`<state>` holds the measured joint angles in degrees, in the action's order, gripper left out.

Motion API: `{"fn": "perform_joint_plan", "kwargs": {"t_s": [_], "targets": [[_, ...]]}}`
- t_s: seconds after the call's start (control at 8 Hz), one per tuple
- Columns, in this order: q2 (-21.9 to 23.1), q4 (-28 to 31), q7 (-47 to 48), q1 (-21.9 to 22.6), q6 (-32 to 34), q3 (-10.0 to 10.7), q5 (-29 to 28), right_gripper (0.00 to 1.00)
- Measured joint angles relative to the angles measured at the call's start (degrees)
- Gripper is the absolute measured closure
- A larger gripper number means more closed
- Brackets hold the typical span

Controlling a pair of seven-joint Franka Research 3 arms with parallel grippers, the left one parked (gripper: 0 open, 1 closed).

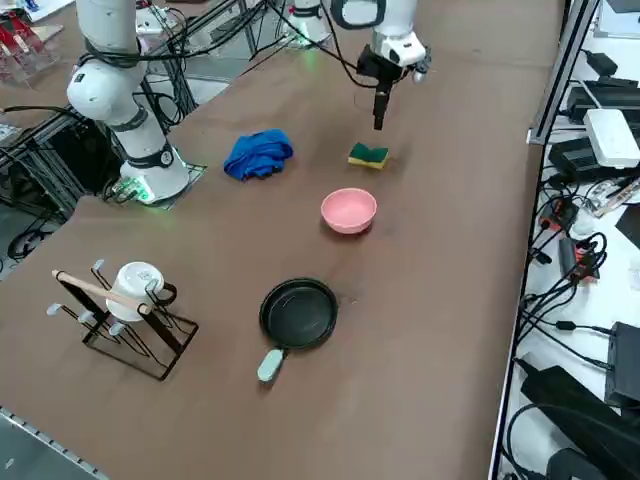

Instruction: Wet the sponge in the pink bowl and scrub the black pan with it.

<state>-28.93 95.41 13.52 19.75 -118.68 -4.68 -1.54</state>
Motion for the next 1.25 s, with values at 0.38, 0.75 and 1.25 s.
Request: {"fn": "perform_joint_plan", "kwargs": {"t_s": [0.38,0.75,1.25], "targets": [[-4.5,0.8,0.0,0.9,-2.7,0.0,0.0,0.04],[-7.0,0.9,0.0,1.1,-2.7,0.0,0.0,0.09],[-8.7,0.9,0.0,1.1,-2.8,0.3,0.0,0.35]]}}
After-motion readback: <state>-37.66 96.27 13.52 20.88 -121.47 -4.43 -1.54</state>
